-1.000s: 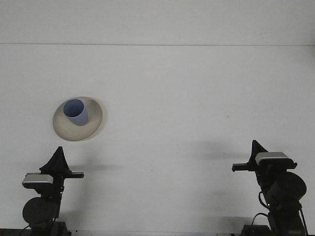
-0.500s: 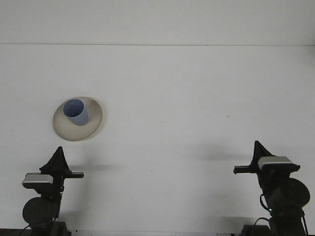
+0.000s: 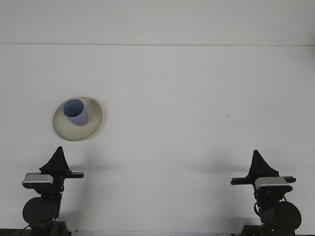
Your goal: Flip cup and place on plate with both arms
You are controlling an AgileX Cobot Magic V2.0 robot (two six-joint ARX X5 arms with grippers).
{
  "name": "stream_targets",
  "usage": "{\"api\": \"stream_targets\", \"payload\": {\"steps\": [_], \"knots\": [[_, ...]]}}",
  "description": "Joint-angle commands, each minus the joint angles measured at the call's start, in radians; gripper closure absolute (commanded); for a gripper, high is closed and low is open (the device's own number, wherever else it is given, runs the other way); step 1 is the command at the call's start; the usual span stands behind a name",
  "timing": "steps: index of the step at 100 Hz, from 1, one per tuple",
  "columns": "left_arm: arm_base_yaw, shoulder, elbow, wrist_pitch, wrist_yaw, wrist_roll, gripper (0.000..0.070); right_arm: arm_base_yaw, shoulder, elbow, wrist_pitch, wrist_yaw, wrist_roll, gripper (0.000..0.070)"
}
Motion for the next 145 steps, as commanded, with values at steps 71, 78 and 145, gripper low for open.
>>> {"api": "stream_targets", "payload": {"steps": [71, 78, 145], "knots": [[0.000, -0.001, -0.020, 0.014, 0.001, 0.002, 0.0689, -0.027, -0.033, -0.218, 0.272, 0.005, 0.011, 0.0700], [0.000, -0.001, -0.020, 0.014, 0.001, 0.002, 0.0689, -0.027, -0.033, -0.218, 0.272, 0.005, 0.011, 0.0700], [0.000, -0.001, -0.020, 0.014, 0.001, 0.002, 0.0689, -0.027, -0.033, -0.218, 0.272, 0.005, 0.011, 0.0700]]}}
